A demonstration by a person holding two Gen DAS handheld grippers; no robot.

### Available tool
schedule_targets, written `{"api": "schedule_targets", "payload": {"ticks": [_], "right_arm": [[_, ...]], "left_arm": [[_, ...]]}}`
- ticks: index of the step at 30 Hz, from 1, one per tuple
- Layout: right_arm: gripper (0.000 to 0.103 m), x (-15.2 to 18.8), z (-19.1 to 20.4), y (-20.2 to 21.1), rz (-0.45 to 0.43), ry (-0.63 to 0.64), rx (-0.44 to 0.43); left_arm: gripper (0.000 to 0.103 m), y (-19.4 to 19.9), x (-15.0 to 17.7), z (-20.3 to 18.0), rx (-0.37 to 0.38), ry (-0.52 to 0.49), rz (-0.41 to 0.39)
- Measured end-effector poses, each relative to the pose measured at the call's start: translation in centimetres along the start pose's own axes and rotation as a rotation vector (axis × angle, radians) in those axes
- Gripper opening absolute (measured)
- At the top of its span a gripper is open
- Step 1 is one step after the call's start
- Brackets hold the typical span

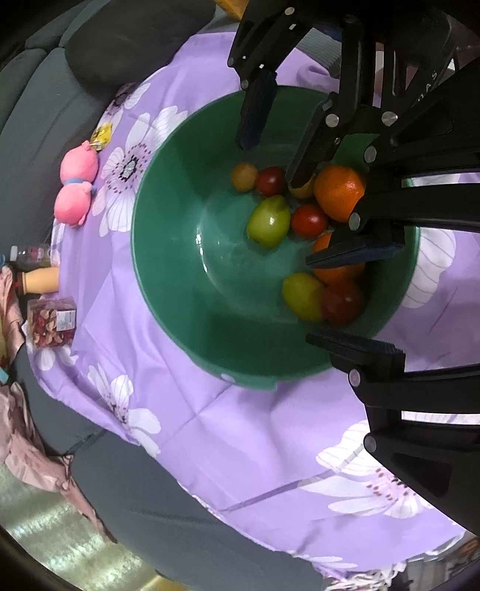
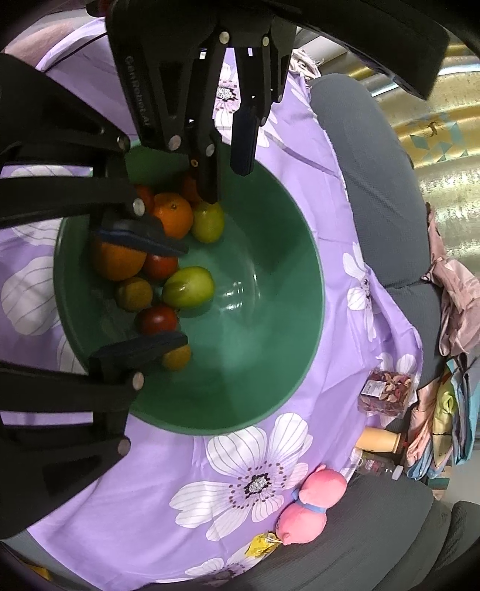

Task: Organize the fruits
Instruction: 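Open both grippers to release the tomatoes and lift away from the bowl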

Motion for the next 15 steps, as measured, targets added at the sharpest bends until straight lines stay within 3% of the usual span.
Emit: {"api": "schedule_targets", "payload": {"ticks": [2, 4, 9, 13, 15], "right_arm": [[0.048, -0.1, 0.1, 0.5, -0.007, 0.002, 0.003], [0.055, -0.2, 0.0, 1.1, -0.016, 0.001, 0.01], [0.066, -0.3, 0.0, 2.5, -0.03, 0.011, 0.032], [0.078, -0.3, -0.4, 3.5, -0.037, 0.014, 0.059], [0.078, -0.2, -0.4, 4.0, -0.038, 0.019, 0.066]], "left_arm": [[0.047, 0.7, 0.0, 0.2, 0.0, 0.006, -0.017], [0.048, 1.4, -0.1, 0.3, 0.002, 0.015, -0.035], [0.069, 3.1, -0.1, 0.9, -0.009, 0.039, -0.076], [0.074, 4.4, -0.1, 1.5, -0.025, 0.076, -0.102], [0.074, 4.9, -0.2, 1.7, -0.02, 0.09, -0.113]]}}
Point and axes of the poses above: each gripper's, at about its wrist camera, not at the fingertips, and y roughly against the way its jaws point, z to its left, x to its underside, the point moved 10 cm from there along -y, roughly the way its jaws point, and after that the axes turned 14 degrees about y, right-handed, at the moved point
